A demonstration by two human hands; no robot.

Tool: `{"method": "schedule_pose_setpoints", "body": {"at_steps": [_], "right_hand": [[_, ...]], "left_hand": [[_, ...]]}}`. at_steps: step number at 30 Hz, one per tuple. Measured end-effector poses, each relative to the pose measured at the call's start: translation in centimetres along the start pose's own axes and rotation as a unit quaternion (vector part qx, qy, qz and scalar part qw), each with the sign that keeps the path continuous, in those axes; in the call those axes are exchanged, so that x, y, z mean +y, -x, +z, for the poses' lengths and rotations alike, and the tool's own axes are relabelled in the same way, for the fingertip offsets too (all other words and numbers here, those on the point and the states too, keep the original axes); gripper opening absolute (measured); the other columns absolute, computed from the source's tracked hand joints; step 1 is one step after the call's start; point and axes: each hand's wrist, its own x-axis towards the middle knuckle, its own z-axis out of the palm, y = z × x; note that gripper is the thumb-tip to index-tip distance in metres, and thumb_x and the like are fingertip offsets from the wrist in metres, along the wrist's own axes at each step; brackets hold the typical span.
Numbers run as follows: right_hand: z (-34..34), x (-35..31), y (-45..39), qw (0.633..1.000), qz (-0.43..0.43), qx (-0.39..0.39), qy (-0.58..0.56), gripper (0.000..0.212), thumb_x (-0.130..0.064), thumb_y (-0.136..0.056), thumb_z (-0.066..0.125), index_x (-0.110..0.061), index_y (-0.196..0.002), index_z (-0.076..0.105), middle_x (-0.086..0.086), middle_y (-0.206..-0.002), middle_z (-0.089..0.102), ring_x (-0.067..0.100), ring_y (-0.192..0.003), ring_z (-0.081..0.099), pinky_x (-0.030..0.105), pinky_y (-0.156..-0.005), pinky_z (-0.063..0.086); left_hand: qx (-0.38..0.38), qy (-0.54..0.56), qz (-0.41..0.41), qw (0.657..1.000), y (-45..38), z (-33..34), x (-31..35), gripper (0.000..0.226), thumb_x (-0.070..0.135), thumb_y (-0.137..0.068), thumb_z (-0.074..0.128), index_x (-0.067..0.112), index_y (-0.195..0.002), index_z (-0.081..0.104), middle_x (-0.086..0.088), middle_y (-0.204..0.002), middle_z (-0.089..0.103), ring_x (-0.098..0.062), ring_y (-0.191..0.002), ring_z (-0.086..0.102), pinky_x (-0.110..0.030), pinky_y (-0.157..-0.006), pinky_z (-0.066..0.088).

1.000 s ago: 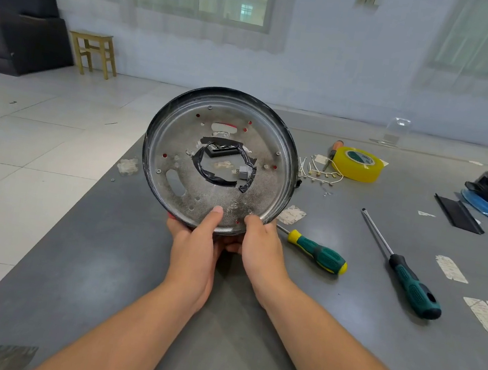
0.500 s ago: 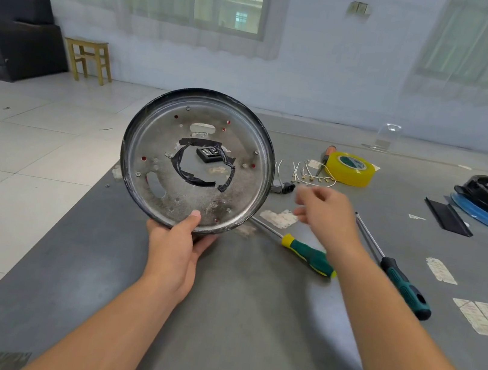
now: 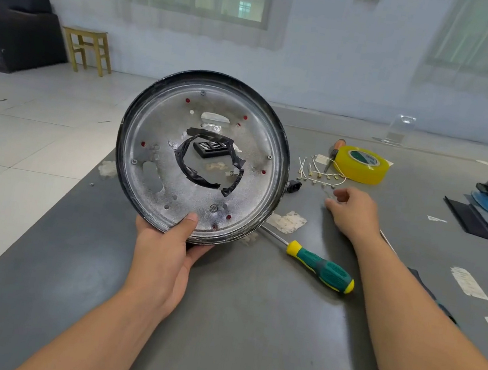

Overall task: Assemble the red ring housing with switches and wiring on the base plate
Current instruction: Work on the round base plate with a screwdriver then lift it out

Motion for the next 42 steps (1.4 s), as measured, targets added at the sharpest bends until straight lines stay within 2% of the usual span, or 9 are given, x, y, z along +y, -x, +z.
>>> {"method": "schedule_pose_setpoints", "body": {"at_steps": [8,12,14,17,22,25,32,38,42], "right_hand": [[0.8,-0.1,-1.7,0.999,-0.014,0.017,0.032,0.014,-0.024,-0.095,0.071,-0.016,-0.106,0.075,0.008,-0.109,0.073,0.018,-0.093,0.056,0.029,-0.084,0.044],[0.0,-0.9,-0.6,0.999,-0.025,0.019,0.024,0.013,-0.024,-0.097,0.067,-0.017,-0.105,0.075,0.007,-0.106,0.073,0.020,-0.093,0.060,0.031,-0.080,0.047],[-0.8,-2.0,0.4,0.998,-0.049,0.029,-0.001,0.011,-0.022,-0.097,0.066,-0.018,-0.103,0.074,0.005,-0.101,0.075,0.021,-0.093,0.065,0.032,-0.081,0.051],[-2.3,-4.6,2.9,0.990,-0.081,0.050,-0.102,0.006,-0.019,-0.096,0.067,-0.024,-0.093,0.071,-0.004,-0.086,0.075,0.009,-0.080,0.071,0.032,-0.078,0.058],[-2.9,-8.4,10.2,0.944,-0.214,0.132,-0.214,0.006,-0.021,-0.094,0.071,-0.026,-0.096,0.074,-0.015,-0.085,0.073,0.001,-0.079,0.068,0.014,-0.075,0.053],[-1.3,-9.8,14.3,0.918,-0.337,0.113,-0.175,0.009,-0.016,-0.095,0.072,-0.017,-0.102,0.077,-0.008,-0.092,0.074,0.002,-0.081,0.064,0.009,-0.080,0.046],[1.8,-10.4,17.4,0.898,-0.432,0.045,-0.068,0.019,-0.016,-0.096,0.070,-0.016,-0.113,0.077,-0.001,-0.093,0.071,0.018,-0.089,0.064,0.033,-0.083,0.051],[2.3,-10.9,17.3,0.931,-0.359,-0.001,-0.068,0.010,-0.031,-0.091,0.076,-0.026,-0.099,0.077,-0.010,-0.088,0.072,0.011,-0.087,0.062,0.043,-0.086,0.050],[2.2,-11.1,17.4,0.936,-0.340,-0.015,-0.086,0.011,-0.027,-0.092,0.074,-0.028,-0.102,0.079,-0.013,-0.094,0.075,0.010,-0.090,0.065,0.045,-0.091,0.050]], "left_hand": [[-0.002,0.000,0.006,1.000,0.1,0.1,0.0,0.052,-0.006,-0.099,0.061,0.023,-0.141,0.050,-0.002,-0.130,0.073,-0.023,-0.110,0.075,-0.049,-0.080,0.065],[-0.007,-0.005,0.009,1.000,0.3,0.3,0.1,0.052,-0.006,-0.099,0.061,0.023,-0.141,0.048,-0.002,-0.129,0.073,-0.022,-0.110,0.075,-0.049,-0.081,0.065],[-0.006,-0.006,0.011,1.000,0.5,0.4,0.2,0.051,-0.007,-0.099,0.061,0.022,-0.140,0.048,-0.003,-0.130,0.072,-0.024,-0.113,0.074,-0.048,-0.080,0.066],[-0.003,-0.004,0.013,1.000,0.7,0.5,0.4,0.046,-0.008,-0.100,0.060,0.023,-0.132,0.049,-0.003,-0.130,0.071,-0.023,-0.114,0.073,-0.043,-0.074,0.066],[0.008,0.004,0.022,1.000,1.3,0.7,0.6,0.048,-0.009,-0.100,0.058,0.023,-0.133,0.044,-0.002,-0.130,0.067,-0.020,-0.112,0.071,-0.042,-0.073,0.067],[0.015,-0.007,0.029,0.999,1.7,0.8,0.6,0.045,-0.009,-0.100,0.058,0.025,-0.126,0.044,0.000,-0.128,0.065,-0.021,-0.113,0.069,-0.041,-0.072,0.067],[-0.003,-0.015,0.042,0.999,2.0,0.6,0.6,0.054,-0.008,-0.101,0.058,0.019,-0.143,0.038,-0.002,-0.125,0.068,-0.022,-0.108,0.072,-0.035,-0.064,0.064],[-0.003,-0.032,0.039,0.999,2.0,0.7,0.7,0.047,-0.006,-0.101,0.058,0.019,-0.137,0.040,-0.005,-0.124,0.067,-0.024,-0.107,0.072,-0.039,-0.068,0.066],[-0.001,-0.038,0.038,0.999,2.2,0.8,0.7,0.045,-0.006,-0.101,0.058,0.018,-0.136,0.041,-0.007,-0.127,0.067,-0.025,-0.110,0.071,-0.039,-0.068,0.066]]}}
